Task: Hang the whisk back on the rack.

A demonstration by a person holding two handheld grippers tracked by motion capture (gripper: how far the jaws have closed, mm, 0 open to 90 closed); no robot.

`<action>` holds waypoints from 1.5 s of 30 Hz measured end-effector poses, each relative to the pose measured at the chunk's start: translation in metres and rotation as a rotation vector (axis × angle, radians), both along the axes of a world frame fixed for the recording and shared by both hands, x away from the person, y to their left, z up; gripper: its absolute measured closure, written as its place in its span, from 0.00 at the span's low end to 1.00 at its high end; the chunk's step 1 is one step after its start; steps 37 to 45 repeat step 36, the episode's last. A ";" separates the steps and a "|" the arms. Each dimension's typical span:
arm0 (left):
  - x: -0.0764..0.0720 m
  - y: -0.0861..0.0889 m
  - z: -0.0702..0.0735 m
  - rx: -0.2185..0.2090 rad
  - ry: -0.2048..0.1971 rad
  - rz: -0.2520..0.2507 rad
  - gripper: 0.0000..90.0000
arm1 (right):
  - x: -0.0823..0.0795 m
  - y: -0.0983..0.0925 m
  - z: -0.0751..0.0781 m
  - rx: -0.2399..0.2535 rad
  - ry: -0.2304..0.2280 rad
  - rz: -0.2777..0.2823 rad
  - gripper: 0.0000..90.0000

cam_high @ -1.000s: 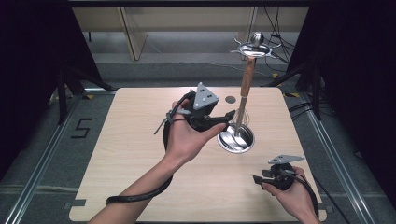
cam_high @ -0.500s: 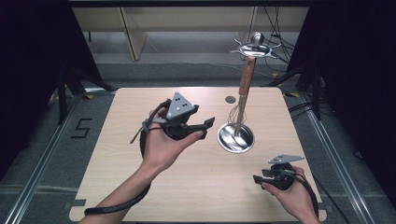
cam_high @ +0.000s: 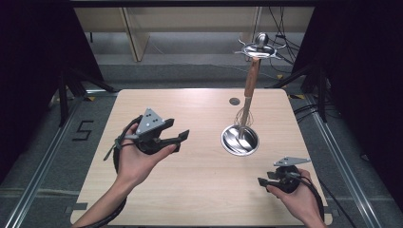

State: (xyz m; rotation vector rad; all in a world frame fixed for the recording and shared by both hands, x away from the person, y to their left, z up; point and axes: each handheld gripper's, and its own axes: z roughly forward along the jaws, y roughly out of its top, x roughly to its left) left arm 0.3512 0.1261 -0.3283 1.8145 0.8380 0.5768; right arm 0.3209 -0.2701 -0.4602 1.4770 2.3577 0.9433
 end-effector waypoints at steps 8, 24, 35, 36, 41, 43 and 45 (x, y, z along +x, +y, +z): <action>-0.002 0.037 -0.030 0.009 0.012 0.054 0.42 | 0.001 -0.002 0.001 0.018 0.019 0.038 0.58; -0.019 0.100 -0.102 -0.013 0.108 0.181 0.43 | 0.004 -0.004 0.000 0.004 -0.029 0.061 0.58; -0.019 0.120 -0.140 0.039 0.166 0.195 0.43 | 0.006 -0.006 -0.002 0.012 -0.048 0.093 0.57; -0.018 0.120 -0.140 0.045 0.157 0.185 0.43 | 0.006 -0.006 -0.002 0.008 -0.051 0.088 0.57; -0.018 0.120 -0.140 0.045 0.157 0.185 0.43 | 0.006 -0.006 -0.002 0.008 -0.051 0.088 0.57; -0.018 0.120 -0.140 0.045 0.157 0.185 0.43 | 0.006 -0.006 -0.002 0.008 -0.051 0.088 0.57; -0.018 0.120 -0.140 0.045 0.157 0.185 0.43 | 0.006 -0.006 -0.002 0.008 -0.051 0.088 0.57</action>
